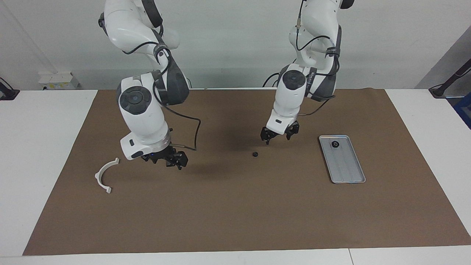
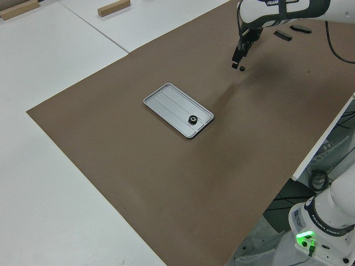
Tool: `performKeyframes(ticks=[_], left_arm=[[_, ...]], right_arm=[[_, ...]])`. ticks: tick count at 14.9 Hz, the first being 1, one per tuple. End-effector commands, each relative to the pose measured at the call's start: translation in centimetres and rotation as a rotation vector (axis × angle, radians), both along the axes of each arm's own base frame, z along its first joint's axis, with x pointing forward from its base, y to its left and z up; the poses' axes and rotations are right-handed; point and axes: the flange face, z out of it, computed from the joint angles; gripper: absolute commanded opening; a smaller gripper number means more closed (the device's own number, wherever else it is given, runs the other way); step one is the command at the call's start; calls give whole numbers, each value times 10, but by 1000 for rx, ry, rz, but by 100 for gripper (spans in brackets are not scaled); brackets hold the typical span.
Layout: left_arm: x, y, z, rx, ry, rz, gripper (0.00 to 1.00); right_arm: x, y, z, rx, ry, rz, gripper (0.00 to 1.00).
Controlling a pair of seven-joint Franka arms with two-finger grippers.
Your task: Pick bearing gear from pile to tray
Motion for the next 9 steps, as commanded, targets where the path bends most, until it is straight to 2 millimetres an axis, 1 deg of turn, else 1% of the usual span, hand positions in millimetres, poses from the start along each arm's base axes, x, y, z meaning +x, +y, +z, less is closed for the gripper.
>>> performKeyframes(ticks=[1,2,4,5,6,8,9], left_arm=[[14,-14,-30,-10,-22,51,97],[11,-20,-37,-13,-25,45,97],[10,-29,-52,-26,-41,56,97],[10,-29,-53,-29,-45,56,97],[11,-30,-53,-32,-49,56,96],[13,-31,-53,-43,-61,58,95],[11,-34,-52,-44,-63,60,94]], right_arm=[[-3,-33,1,17,24,78,100],[-2,-44,1,19,25,105,100],[-3,-56,2,18,28,166,100],[-9,-58,9,5,22,202,100],[-17,-68,14,-19,22,222,100],[-33,-69,22,-61,11,269,100],[-41,-79,32,-49,-13,256,100]])
